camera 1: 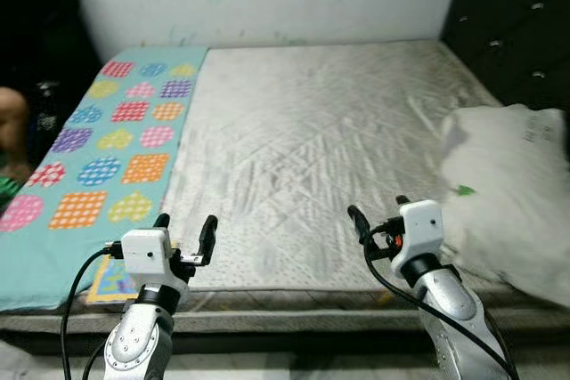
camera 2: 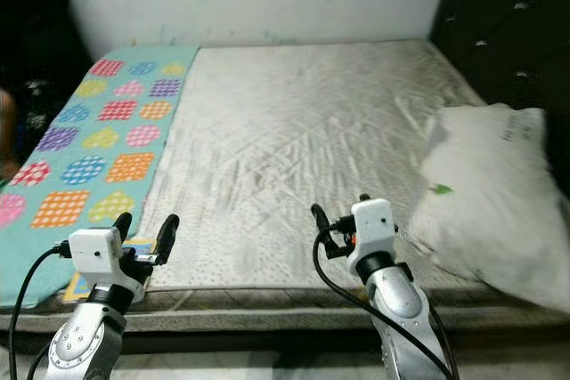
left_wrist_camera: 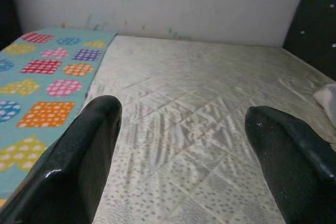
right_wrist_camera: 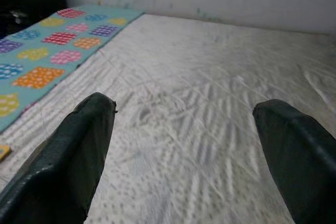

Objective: Clean up the room

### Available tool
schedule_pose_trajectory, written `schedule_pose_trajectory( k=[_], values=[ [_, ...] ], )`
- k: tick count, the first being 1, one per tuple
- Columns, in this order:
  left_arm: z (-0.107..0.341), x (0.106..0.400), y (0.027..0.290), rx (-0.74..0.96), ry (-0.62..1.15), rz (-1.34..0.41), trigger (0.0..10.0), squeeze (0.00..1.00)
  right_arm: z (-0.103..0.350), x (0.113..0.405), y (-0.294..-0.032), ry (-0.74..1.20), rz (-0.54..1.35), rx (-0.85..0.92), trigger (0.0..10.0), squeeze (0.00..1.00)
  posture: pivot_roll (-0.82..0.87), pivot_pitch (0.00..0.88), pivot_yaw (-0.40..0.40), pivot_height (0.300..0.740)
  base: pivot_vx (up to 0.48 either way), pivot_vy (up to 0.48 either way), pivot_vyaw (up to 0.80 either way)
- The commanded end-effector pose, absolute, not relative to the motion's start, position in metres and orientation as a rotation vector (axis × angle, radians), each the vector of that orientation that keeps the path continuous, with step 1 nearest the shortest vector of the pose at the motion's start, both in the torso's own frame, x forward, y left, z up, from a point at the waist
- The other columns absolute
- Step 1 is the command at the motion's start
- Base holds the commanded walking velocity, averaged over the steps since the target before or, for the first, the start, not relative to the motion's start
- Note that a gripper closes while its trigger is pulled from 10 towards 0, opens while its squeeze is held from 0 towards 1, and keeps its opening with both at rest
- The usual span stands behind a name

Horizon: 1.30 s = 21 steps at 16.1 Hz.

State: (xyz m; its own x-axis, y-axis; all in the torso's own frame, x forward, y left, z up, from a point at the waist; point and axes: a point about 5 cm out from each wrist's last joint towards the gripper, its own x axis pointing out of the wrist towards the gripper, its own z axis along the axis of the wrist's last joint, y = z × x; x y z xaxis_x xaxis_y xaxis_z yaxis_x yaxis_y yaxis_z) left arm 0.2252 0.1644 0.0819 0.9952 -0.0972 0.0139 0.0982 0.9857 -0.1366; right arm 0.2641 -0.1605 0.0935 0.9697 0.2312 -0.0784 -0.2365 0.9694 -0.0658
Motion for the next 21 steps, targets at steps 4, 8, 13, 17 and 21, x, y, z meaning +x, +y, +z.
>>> schedule_pose_trajectory(
  k=[4, 8, 13, 17, 21],
  values=[
    [0.0848, 0.2257, 0.1671, -0.125, -0.022, -0.104, 10.0, 0.00, 0.0923, 0.2663, -0.1590, 0.072, 0.242, -0.077, 10.0, 0.00, -0.11, 0.000, 0.062, 0.740, 0.306, 0.000, 0.00],
    [0.0829, 0.2262, 0.1685, -0.144, -0.014, -0.084, 10.0, 0.00, 0.0920, 0.2675, -0.1578, 0.071, 0.246, -0.079, 10.0, 0.00, -0.11, 0.000, 0.062, 0.740, 0.248, 0.000, 0.00],
    [0.0805, 0.2278, 0.1687, -0.129, 0.012, -0.054, 10.0, 0.00, 0.0898, 0.2668, -0.1581, 0.074, 0.253, -0.088, 10.0, 0.00, -0.11, 0.000, 0.063, 0.740, 0.000, 0.000, 0.00],
    [0.0811, 0.2285, 0.1677, -0.133, 0.010, -0.058, 10.0, 0.00, 0.0897, 0.2671, -0.1571, 0.073, 0.256, -0.092, 10.0, 0.00, -0.11, 0.000, 0.062, 0.740, 0.000, -0.150, 0.00],
    [0.0798, 0.2283, 0.1661, -0.136, 0.015, -0.060, 10.0, 0.00, 0.0886, 0.2671, -0.1576, 0.077, 0.256, -0.095, 10.0, 0.00, -0.11, 0.000, 0.060, 0.740, 0.000, -0.330, 0.00]
  ],
)
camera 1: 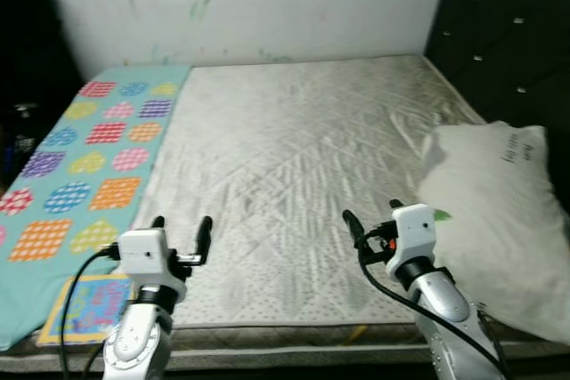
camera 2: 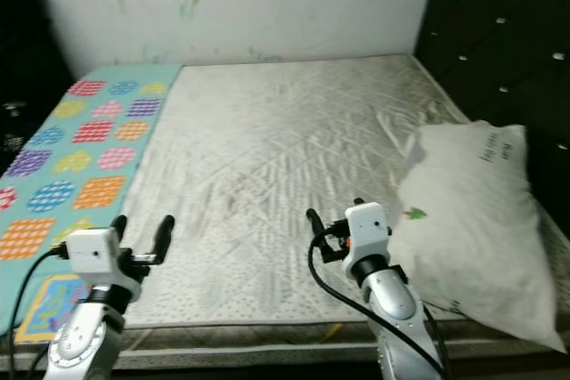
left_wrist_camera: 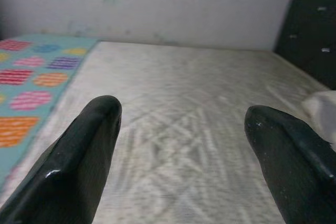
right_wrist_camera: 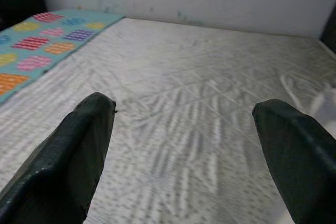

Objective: Clean up the room

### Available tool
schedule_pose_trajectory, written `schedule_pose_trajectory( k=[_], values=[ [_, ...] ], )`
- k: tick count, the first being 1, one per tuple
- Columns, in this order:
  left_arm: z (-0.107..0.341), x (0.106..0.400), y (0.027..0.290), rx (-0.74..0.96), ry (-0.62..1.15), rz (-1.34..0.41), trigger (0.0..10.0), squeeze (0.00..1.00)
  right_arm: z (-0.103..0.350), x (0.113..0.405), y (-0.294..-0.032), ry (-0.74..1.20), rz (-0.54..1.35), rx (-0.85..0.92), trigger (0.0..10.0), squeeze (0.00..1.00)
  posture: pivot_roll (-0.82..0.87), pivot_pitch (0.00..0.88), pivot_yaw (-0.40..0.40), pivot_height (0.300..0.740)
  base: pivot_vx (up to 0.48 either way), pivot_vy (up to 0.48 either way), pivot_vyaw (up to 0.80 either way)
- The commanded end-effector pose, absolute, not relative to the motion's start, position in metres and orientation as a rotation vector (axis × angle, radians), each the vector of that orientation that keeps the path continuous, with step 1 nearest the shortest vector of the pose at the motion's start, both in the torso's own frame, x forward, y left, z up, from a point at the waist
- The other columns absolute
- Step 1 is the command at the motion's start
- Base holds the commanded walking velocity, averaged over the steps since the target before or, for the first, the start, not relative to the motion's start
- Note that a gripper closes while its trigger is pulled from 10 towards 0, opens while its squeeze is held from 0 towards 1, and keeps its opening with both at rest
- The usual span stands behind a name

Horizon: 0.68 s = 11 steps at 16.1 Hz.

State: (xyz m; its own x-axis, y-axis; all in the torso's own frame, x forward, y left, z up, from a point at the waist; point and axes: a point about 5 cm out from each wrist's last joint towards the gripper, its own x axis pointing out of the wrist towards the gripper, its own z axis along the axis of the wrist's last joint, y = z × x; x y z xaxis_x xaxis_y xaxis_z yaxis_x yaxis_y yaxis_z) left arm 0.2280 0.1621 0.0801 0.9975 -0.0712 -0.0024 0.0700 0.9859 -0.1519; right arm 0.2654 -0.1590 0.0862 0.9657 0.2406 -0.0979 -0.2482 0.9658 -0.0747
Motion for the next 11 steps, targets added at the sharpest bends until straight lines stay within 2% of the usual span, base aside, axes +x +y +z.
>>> schedule_pose_trajectory(
  k=[1, 11],
  values=[
    [0.0797, 0.2283, 0.1657, -0.137, 0.015, -0.059, 10.0, 0.00, 0.0878, 0.2669, -0.1577, 0.079, 0.256, -0.097, 10.0, 0.00, -0.11, 0.000, 0.058, 0.740, 0.000, -0.337, 0.00],
    [0.0797, 0.2296, 0.1628, -0.141, 0.011, -0.068, 10.0, 0.00, 0.0869, 0.2672, -0.1593, 0.081, 0.254, -0.104, 10.0, 0.00, -0.12, 0.000, 0.056, 0.740, 0.000, -0.354, 0.00]
  ],
)
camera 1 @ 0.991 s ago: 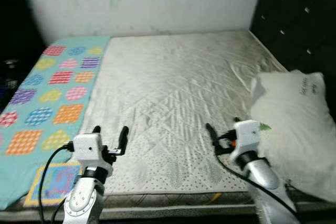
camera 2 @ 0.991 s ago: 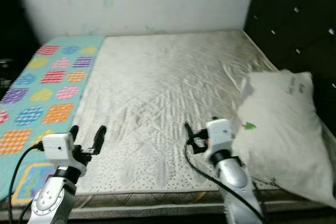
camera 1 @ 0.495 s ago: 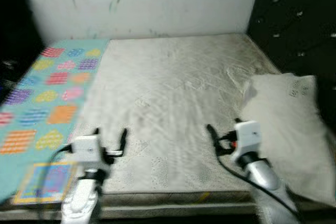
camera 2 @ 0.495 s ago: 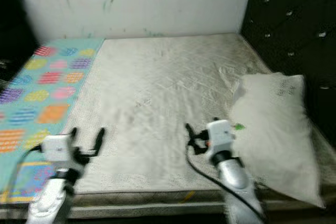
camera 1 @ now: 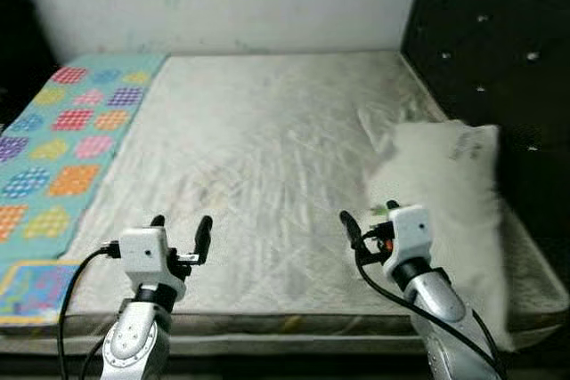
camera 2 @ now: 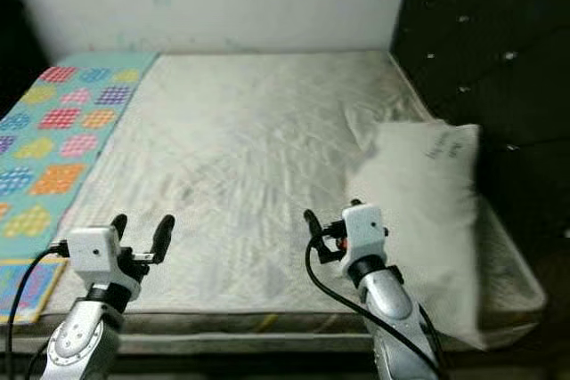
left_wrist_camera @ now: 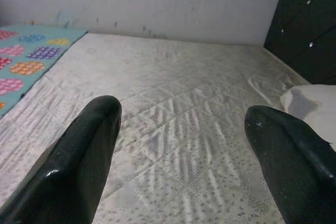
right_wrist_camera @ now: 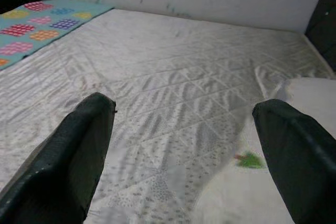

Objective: Clean up the room

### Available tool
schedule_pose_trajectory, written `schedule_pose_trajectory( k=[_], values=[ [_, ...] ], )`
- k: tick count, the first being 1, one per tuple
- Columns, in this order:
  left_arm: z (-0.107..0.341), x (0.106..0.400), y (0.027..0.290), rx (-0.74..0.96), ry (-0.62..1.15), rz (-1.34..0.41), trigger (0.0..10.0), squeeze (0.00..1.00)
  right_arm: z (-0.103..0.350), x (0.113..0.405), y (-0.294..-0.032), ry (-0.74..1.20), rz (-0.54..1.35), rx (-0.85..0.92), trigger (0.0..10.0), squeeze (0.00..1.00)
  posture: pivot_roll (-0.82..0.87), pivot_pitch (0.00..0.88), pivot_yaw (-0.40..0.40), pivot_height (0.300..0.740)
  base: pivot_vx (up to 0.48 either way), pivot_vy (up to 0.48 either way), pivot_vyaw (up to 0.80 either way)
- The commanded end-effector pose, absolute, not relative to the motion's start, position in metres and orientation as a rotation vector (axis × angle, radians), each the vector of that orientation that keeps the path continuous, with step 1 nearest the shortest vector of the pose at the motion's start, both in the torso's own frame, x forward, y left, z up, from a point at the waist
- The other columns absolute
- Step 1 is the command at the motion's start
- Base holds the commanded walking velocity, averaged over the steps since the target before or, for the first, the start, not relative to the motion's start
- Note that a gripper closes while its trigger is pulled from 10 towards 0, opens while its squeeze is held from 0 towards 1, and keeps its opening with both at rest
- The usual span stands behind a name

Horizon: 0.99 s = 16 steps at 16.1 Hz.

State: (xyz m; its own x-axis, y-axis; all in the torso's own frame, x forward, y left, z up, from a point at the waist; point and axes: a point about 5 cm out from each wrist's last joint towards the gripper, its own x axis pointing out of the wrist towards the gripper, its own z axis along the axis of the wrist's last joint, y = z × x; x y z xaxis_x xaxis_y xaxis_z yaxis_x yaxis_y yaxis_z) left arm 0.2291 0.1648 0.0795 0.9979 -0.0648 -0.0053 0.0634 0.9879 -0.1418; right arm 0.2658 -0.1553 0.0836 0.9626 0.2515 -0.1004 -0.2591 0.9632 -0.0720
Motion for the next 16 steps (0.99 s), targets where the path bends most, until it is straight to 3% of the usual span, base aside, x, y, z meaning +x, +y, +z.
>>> schedule_pose_trajectory(
  k=[1, 10, 13, 16],
  values=[
    [0.0797, 0.2296, 0.1628, -0.141, 0.011, -0.068, 10.0, 0.00, 0.0869, 0.2672, -0.1593, 0.080, 0.254, -0.105, 10.0, 0.00, -0.12, 0.000, 0.056, 0.740, 0.000, -0.390, 0.00],
    [0.0792, 0.2312, 0.1607, -0.145, 0.007, -0.071, 10.0, 0.00, 0.0869, 0.2675, -0.1626, 0.081, 0.247, -0.105, 10.0, 0.00, -0.13, 0.000, 0.054, 0.740, 0.000, -0.389, 0.00],
    [0.0798, 0.2320, 0.1617, -0.161, 0.003, -0.067, 10.0, 0.00, 0.0851, 0.2676, -0.1624, 0.092, 0.241, -0.087, 10.0, 0.00, -0.13, 0.000, 0.055, 0.740, 0.000, 0.000, 0.00],
    [0.0801, 0.2327, 0.1633, -0.157, 0.000, -0.063, 10.0, 0.00, 0.0850, 0.2685, -0.1623, 0.091, 0.239, -0.089, 10.0, 0.00, -0.12, 0.000, 0.056, 0.740, 0.000, 0.000, -0.73]
  ],
)
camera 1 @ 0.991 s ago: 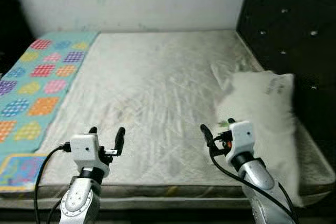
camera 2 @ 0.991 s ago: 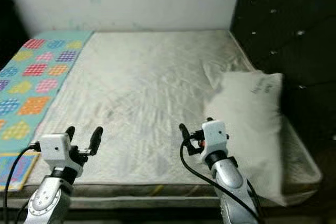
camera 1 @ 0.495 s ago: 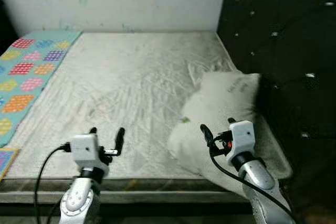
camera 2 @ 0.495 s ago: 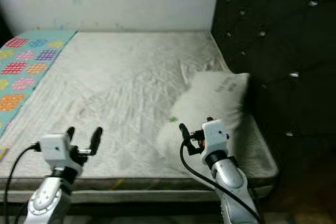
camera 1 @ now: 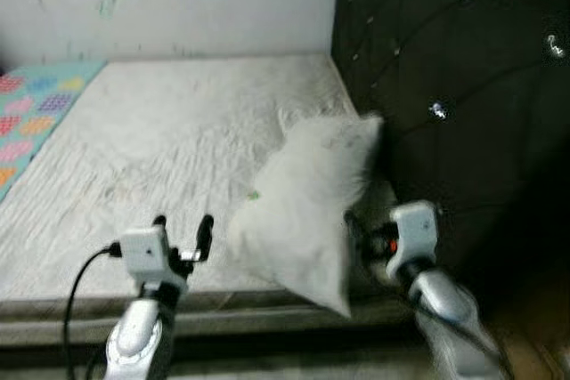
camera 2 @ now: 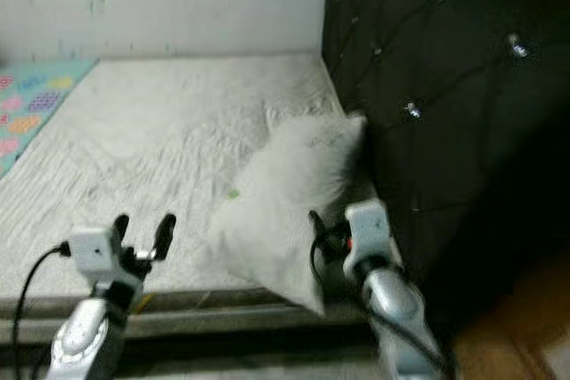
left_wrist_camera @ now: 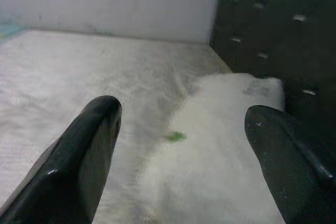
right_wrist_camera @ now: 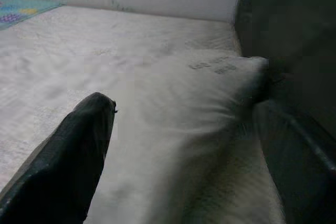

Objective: Clean up the room

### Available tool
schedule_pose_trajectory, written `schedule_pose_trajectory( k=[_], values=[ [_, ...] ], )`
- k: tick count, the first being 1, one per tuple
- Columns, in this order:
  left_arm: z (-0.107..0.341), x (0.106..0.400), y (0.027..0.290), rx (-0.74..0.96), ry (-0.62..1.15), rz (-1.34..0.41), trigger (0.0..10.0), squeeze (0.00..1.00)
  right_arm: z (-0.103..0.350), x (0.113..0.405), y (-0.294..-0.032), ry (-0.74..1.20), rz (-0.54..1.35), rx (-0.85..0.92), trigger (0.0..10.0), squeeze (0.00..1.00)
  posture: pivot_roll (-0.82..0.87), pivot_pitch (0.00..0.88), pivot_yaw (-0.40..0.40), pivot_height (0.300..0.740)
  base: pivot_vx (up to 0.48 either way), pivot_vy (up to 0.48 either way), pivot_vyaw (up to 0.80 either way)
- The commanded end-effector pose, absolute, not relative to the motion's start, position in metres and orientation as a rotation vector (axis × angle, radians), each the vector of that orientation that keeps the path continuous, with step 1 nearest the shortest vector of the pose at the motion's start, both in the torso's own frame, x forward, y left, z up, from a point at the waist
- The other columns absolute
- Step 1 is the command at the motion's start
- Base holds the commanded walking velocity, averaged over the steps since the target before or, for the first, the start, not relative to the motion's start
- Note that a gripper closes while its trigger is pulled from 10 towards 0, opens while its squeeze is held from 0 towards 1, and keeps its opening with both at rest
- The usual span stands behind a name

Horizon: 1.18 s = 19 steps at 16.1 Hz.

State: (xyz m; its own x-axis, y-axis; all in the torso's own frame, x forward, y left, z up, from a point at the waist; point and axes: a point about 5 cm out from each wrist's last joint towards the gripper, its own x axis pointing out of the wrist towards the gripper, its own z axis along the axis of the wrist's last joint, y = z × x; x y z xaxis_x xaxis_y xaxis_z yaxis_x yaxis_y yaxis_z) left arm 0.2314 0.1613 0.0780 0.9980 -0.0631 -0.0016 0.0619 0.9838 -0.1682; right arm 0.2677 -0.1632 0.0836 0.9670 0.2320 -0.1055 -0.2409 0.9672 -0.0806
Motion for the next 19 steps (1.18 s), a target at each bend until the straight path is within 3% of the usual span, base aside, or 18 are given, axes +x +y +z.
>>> schedule_pose_trajectory(
  k=[1, 9, 12, 19],
  values=[
    [0.0802, 0.2328, 0.1635, -0.156, 0.000, -0.061, 10.0, 0.00, 0.0850, 0.2686, -0.1624, 0.091, 0.239, -0.089, 10.0, 0.00, -0.12, 0.000, 0.056, 0.740, 0.000, 0.000, -0.53],
    [0.0835, 0.2328, 0.1624, -0.146, -0.020, -0.105, 10.0, 0.00, 0.0852, 0.2704, -0.1593, 0.079, 0.255, -0.110, 10.0, 0.00, -0.12, 0.000, 0.058, 0.740, 0.000, 0.000, 0.00],
    [0.0840, 0.2325, 0.1624, -0.145, -0.023, -0.111, 10.0, 0.00, 0.0838, 0.2690, -0.1582, 0.082, 0.257, -0.111, 10.0, 0.00, -0.12, 0.000, 0.058, 0.740, 0.261, 0.000, 0.48],
    [0.0839, 0.2319, 0.1612, -0.145, -0.023, -0.121, 10.0, 0.00, 0.0830, 0.2690, -0.1589, 0.084, 0.251, -0.110, 10.0, 0.00, -0.12, 0.000, 0.062, 0.740, 0.279, 0.000, 0.00]
  ],
)
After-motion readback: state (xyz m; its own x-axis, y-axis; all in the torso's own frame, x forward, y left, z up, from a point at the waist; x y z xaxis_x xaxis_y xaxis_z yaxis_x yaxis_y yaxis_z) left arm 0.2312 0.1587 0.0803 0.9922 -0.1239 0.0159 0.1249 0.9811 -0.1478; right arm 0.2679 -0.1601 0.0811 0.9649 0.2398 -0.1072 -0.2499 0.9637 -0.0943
